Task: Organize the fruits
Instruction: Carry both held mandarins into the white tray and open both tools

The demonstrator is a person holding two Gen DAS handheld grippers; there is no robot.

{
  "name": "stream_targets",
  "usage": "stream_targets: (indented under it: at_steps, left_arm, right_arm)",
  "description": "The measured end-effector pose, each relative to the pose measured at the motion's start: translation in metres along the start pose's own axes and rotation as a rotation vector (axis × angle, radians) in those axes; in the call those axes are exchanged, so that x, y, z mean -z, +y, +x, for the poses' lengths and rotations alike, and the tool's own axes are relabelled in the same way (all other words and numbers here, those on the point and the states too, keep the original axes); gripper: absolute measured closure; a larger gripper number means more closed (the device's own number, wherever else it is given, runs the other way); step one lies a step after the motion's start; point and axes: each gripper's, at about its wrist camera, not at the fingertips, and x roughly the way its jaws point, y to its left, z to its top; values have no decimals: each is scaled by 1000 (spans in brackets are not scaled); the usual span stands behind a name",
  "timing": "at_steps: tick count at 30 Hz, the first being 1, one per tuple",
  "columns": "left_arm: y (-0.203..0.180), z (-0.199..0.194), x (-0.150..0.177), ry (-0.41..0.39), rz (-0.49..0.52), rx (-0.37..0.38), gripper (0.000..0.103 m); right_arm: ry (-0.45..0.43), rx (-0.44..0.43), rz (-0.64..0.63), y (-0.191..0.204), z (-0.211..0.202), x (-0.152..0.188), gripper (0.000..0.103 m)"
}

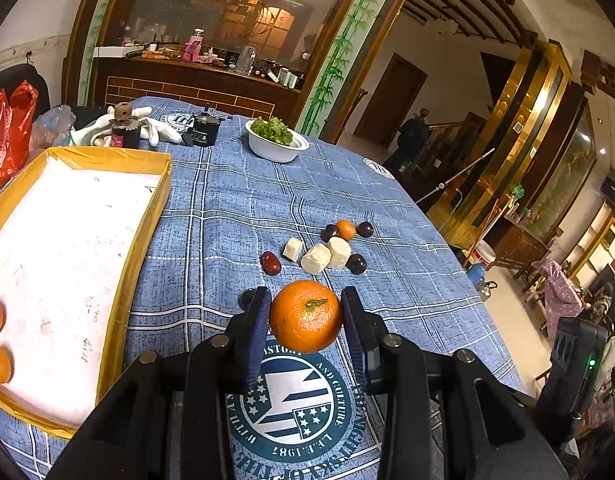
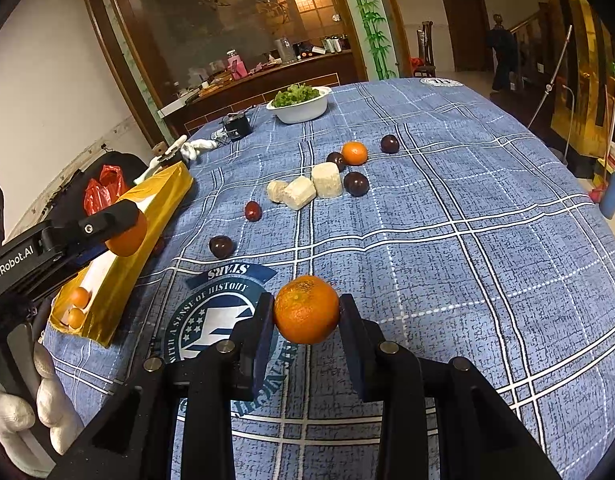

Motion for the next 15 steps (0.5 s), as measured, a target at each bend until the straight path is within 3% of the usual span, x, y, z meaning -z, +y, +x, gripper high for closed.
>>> stream_targets:
  at_steps: [15]
  left_arm:
    - [9, -13, 0, -15, -22, 33, 68]
  right_arm:
    - [25, 12, -42, 21, 11, 6, 68]
